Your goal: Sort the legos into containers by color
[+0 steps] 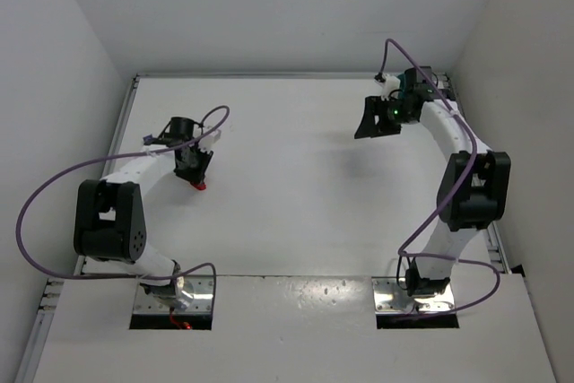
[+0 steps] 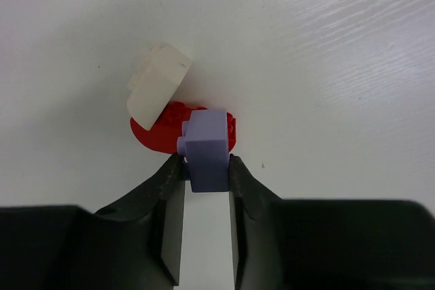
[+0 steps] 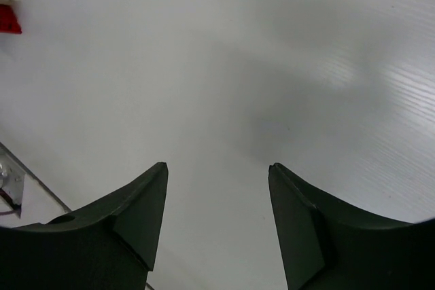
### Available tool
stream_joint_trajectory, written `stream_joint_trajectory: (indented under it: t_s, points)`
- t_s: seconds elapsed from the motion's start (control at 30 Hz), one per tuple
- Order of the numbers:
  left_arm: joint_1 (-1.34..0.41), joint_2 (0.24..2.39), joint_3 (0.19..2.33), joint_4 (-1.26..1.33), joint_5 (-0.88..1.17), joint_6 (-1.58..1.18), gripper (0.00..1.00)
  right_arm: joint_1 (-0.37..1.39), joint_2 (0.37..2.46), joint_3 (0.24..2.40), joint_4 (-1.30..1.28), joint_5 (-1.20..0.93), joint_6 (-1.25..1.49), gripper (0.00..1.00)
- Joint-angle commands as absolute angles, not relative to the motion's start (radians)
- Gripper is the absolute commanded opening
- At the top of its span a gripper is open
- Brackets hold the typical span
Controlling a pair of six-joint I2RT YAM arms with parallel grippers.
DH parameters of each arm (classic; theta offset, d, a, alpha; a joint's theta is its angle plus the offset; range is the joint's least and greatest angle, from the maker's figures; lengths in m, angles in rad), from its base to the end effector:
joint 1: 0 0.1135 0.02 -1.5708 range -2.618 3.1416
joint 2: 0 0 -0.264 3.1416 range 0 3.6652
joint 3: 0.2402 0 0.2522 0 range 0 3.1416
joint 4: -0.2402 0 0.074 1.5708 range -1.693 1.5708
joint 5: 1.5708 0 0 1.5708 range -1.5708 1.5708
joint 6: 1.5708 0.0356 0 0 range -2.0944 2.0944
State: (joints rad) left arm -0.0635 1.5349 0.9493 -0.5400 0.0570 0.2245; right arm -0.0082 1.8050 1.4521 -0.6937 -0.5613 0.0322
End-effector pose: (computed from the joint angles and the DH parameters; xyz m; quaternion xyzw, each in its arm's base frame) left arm 0.2943 -0.0207 0.1931 0.1461 0.9639 -0.0100 0.2222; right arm 0.3841 0.0158 0.2518 -0.0530 0.9293 0.2705 0.2457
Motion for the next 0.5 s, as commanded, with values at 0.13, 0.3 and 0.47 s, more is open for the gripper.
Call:
stream_joint_trajectory:
  t_s: [0.13,0.3,0.47]
  points:
    - [-0.042,1.467,1.02,-0.566,0.311,0.331,0.2,0.052,1.752,1.396,-0.603,-0.82,-0.032,0.62]
    - [-0.041,1.42,1.103,-0.663,0.716,0.4,0.14,0.136,1.787,1.42,-0.58,-1.036,-0.016,0.62]
    - [-0.104,1.43,1.157,-0.709,0.917,0.4,0.12,0.253,1.811,1.42,-0.411,-1.146,0.109,0.67]
